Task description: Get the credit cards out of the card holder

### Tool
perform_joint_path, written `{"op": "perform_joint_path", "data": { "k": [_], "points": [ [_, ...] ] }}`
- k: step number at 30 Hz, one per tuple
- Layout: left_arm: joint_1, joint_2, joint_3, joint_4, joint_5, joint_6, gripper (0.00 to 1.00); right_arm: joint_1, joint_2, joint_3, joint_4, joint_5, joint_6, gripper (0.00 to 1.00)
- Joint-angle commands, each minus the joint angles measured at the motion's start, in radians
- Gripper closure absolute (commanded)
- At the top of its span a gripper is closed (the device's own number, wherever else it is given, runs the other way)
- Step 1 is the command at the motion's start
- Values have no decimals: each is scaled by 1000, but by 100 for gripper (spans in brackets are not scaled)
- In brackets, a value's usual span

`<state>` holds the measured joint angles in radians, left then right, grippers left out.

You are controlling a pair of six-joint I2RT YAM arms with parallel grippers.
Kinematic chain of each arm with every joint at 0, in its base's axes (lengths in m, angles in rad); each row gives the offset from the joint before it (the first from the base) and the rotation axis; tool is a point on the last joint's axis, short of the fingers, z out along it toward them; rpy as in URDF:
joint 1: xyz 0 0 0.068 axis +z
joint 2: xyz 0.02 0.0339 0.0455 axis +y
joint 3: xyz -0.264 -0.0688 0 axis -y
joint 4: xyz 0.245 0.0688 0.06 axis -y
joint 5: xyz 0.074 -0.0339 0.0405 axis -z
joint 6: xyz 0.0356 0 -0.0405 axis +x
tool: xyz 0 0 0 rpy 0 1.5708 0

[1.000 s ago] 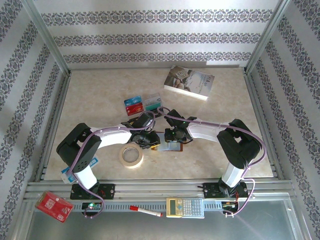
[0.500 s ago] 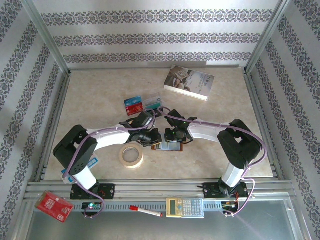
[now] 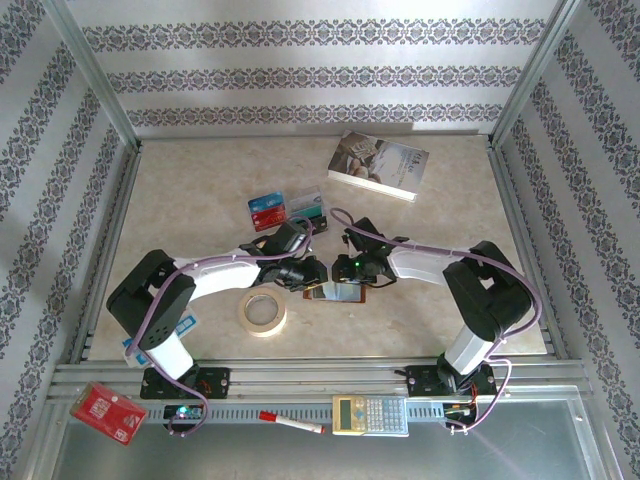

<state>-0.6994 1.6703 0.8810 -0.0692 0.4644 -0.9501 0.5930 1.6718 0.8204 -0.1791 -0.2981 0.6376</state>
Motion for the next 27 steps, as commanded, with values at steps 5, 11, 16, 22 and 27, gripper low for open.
{"op": "perform_joint_path", "data": {
  "k": [5, 11, 16, 22, 27],
  "points": [
    [-6, 30, 3, 64, 14, -24, 72, -55, -34, -66, 18, -70, 47, 71],
    [-6, 23, 7, 62, 11, -22, 79, -77, -121, -70, 59, -113, 80, 71],
    [-6, 9, 4, 103, 36, -22, 76, -95, -224, -79, 81, -115, 96, 70],
    [-19, 34, -7, 242, 105, -72, 71, -127, -315, -118, 92, -83, 106, 69],
    [-55, 70, 32, 284, 107, -90, 69, -157, -376, -156, 77, -35, 114, 69]
  ]
}}
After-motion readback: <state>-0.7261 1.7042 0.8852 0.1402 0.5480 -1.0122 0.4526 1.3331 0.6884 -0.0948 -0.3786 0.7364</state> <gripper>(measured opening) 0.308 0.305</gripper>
